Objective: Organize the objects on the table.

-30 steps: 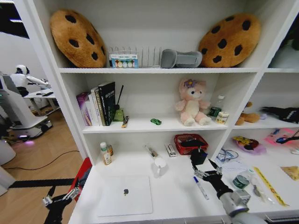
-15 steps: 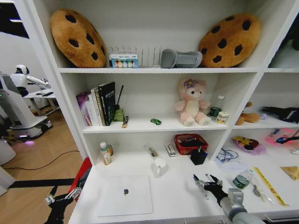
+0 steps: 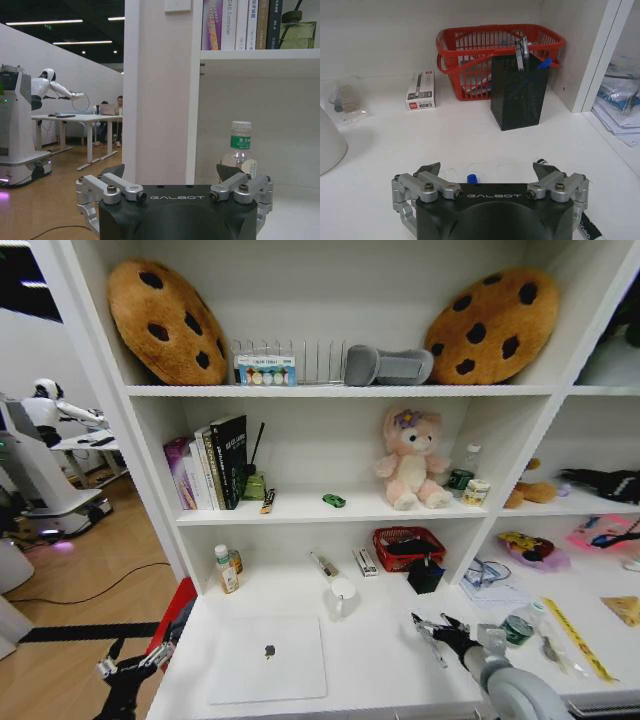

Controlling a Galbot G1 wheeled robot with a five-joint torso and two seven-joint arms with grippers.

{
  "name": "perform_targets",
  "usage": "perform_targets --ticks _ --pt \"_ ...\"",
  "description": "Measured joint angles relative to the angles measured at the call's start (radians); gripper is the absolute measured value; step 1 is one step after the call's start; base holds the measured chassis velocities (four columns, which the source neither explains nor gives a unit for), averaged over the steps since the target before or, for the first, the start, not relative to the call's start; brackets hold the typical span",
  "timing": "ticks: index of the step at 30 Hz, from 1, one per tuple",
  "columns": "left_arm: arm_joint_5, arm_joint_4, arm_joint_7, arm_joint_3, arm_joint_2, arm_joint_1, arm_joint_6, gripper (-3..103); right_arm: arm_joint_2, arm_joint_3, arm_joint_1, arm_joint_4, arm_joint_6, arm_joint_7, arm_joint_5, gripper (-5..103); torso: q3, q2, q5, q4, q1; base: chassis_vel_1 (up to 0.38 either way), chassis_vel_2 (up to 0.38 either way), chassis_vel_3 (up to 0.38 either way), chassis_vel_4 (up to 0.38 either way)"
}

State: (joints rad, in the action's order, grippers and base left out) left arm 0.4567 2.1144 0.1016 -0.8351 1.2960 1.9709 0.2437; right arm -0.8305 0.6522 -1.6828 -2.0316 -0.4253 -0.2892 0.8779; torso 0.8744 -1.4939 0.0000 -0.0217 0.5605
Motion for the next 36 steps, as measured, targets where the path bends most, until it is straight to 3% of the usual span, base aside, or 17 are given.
perform_targets --ticks 15,26,27,29,36 --pt "-0.001 0.018 0.001 -0.012 0.015 0.017 0.001 100 0.021 -0.131 0.123 0.072 -0.021 0.012 0.012 100 0.0 0.0 0.0 0.0002 0.0 0.0 0.0 0.0 0.0" --pt "-0.003 0.024 0.002 -0.013 0.022 0.021 0.001 100 0.013 -0.148 0.112 0.089 -0.015 0.011 -0.025 98 0.0 0.0 0.0 0.0002 0.0 0.0 0.0 0.0 0.0" --pt "-0.004 0.024 0.002 -0.013 0.022 0.02 0.001 100 0.015 -0.141 0.101 0.092 -0.015 0.011 -0.029 90 0.0 0.0 -0.0001 0.0002 0.0 0.0 0.0 0.0 0.0" --pt "-0.004 0.025 0.002 -0.013 0.022 0.019 0.001 100 0.015 -0.14 0.097 0.093 -0.015 0.011 -0.031 90 0.0 0.0 0.0 0.0002 0.0 0.0 0.0 0.0 0.0" --pt "-0.003 0.033 0.003 -0.013 0.022 0.02 0.001 100 0.01 -0.145 0.098 0.097 -0.008 0.012 -0.044 63 0.0 0.0 -0.0003 0.0002 0.0 0.0 0.0 0.0 0.0"
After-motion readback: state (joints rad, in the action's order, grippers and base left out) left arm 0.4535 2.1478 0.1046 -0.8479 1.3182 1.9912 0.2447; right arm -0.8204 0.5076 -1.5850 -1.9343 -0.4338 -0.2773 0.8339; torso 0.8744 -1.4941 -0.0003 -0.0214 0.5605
